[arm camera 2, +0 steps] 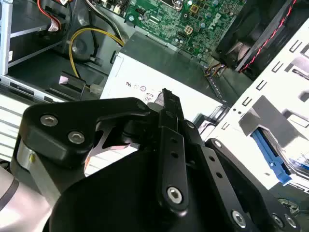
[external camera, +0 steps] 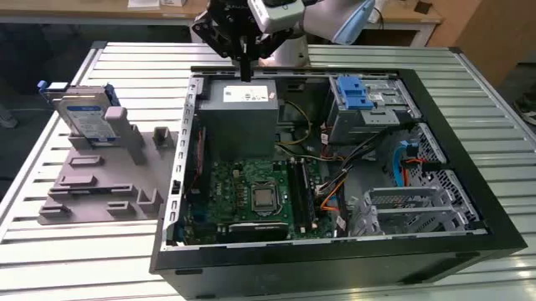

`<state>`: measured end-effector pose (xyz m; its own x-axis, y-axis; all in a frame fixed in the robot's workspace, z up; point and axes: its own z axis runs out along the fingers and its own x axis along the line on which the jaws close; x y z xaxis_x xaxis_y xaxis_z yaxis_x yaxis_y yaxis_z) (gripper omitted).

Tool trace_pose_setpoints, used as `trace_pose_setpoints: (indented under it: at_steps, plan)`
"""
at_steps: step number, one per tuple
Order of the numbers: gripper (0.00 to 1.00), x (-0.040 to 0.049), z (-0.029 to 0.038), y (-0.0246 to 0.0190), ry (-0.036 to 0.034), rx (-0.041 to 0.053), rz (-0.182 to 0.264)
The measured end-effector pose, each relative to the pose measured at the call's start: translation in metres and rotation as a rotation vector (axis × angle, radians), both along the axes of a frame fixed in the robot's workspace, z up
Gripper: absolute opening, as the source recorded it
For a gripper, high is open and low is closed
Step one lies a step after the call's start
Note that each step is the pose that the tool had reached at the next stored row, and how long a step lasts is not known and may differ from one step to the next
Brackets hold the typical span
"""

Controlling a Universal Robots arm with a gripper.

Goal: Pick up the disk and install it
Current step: 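Reach for the disk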

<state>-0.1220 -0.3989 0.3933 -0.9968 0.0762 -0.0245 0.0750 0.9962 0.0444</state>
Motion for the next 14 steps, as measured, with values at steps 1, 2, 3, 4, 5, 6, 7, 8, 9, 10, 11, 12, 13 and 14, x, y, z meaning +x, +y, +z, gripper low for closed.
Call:
trace_pose_setpoints:
  at_steps: [1, 2, 3, 4, 5, 6, 7, 8, 9, 10, 11, 12, 13, 14]
  plan:
    - [0.11, 0.0, 0.0, 0.0, 0.0, 0.0, 0.0]
    - [0.11, 0.0, 0.0, 0.0, 0.0, 0.0, 0.0]
    - [0.11, 0.0, 0.0, 0.0, 0.0, 0.0, 0.0]
    - [0.11, 0.0, 0.0, 0.0, 0.0, 0.0, 0.0]
    - [0.11, -0.0001, 0.0, 0.0, 0.0, 0.0, 0.0]
    - [0.11, -0.0004, 0.0, 0.0, 0.0, -0.0001, 0.0]
    - [0.11, -0.0007, 0.0, 0.0, 0.0, -0.0001, 0.0]
    - [0.11, -0.0012, 0.0, 0.0, 0.0, 0.0, 0.0]
    - [0.11, -0.0016, 0.0, 0.0, 0.0, 0.0, 0.0]
    - [0.11, -0.0022, 0.0, 0.0, -0.0001, 0.0, 0.0]
    - [0.11, -0.0028, 0.0, 0.0, 0.0, 0.0, 0.0]
    - [0.11, -0.0034, 0.0, 0.0, 0.0, 0.0, 0.0]
    - [0.11, -0.0039, 0.0, 0.0, 0.0, 0.0, 0.0]
    - [0.11, -0.0045, 0.0, 0.0, 0.0, 0.0, 0.0]
